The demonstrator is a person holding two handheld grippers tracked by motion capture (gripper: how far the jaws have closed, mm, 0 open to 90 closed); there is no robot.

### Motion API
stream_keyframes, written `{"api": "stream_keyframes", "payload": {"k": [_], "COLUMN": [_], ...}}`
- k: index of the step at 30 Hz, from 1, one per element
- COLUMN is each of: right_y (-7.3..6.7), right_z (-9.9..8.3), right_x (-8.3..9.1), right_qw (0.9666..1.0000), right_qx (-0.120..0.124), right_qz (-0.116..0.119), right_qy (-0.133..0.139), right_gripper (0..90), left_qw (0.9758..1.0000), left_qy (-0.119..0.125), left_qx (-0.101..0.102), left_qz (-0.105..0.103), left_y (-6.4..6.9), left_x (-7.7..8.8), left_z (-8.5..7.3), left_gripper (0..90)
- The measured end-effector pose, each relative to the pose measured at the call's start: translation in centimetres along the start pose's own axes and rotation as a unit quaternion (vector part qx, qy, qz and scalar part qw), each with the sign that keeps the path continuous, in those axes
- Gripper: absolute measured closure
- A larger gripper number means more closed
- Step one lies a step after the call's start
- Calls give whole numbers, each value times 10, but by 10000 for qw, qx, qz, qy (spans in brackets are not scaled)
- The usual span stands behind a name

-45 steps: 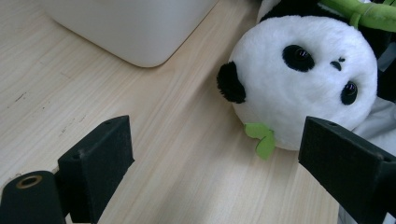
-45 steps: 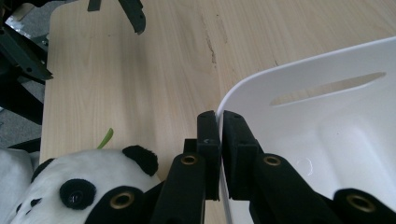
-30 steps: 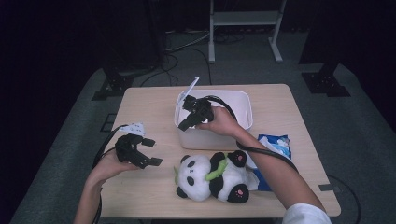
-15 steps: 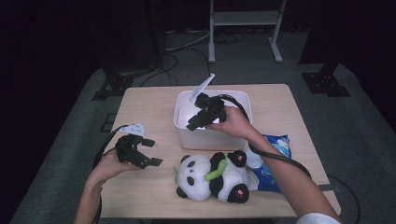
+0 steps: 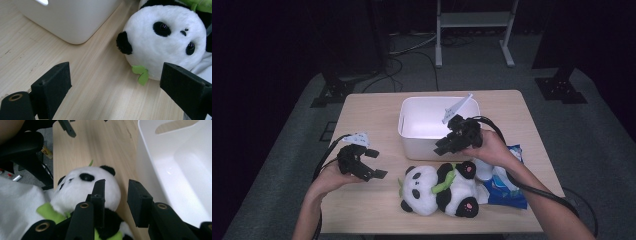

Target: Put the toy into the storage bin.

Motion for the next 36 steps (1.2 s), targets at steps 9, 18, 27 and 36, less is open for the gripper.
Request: {"api": "stream_keyframes", "payload": {"k": [9,18,27,36], "right_y": [-2,-2,-7,-14], "right_z": [-33,-49,-56,-59], "right_x": [4,-19,-44,-47], "right_qw": [9997,9984,9952,9944], "right_qx": [-195,-187,-36,18], "right_qz": [20,85,150,209], "right_qy": [-119,-526,-965,-1040], "right_gripper": [631,576,544,660], "left_qw": [10000,10000,10000,10000], "left_qy": [-63,-71,-42,-43], "left_qx": [-14,-3,-8,8], "left_qz": [-27,-43,-35,-43], "left_y": [2,1,0,0], "left_x": [-3,-4,-2,-2], "left_z": [0,-1,-1,-2], "left_gripper": [86,87,87,87]}}
Point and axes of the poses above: each handheld gripper's, and its own axes: x roughly backward along the jaws, z roughly out of its top, y roughly to its right, the point moved 10 cm from there along -x, roughly forward along the jaws, and after that the axes turned 7 degrees about -x, right-handed, at the moved point
